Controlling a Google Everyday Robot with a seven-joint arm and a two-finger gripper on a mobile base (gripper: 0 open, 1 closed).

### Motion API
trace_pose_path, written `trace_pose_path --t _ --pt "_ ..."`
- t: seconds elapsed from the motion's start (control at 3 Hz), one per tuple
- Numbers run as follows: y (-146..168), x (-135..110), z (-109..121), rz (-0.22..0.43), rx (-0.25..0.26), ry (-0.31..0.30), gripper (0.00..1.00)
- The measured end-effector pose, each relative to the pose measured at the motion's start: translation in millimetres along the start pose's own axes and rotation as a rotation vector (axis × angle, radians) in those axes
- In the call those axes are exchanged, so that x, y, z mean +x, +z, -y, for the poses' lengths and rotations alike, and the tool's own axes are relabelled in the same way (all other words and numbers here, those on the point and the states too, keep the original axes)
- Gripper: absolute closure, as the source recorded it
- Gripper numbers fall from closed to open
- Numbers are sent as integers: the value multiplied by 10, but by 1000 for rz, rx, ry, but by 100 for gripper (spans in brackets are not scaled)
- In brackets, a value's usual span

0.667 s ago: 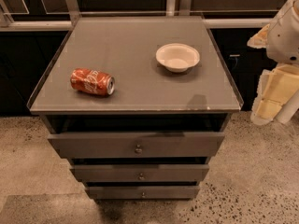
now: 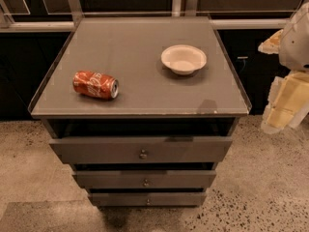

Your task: Open top drawer

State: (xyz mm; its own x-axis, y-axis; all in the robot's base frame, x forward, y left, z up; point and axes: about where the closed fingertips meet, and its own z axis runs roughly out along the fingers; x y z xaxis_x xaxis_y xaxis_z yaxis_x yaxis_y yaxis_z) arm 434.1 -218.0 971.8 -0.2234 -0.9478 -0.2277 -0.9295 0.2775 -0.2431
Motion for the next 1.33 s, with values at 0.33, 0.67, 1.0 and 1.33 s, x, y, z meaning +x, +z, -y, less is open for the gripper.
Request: trace_pose_path --t 0.33,0.67,1.0,1.33 --pt "75 29 -312 90 10 56 0" --pt "498 73 -716 226 -8 106 0" --pt "1166 34 -1116 384 -50 135 0" --pt "1997 -102 -1536 527 -134 235 0"
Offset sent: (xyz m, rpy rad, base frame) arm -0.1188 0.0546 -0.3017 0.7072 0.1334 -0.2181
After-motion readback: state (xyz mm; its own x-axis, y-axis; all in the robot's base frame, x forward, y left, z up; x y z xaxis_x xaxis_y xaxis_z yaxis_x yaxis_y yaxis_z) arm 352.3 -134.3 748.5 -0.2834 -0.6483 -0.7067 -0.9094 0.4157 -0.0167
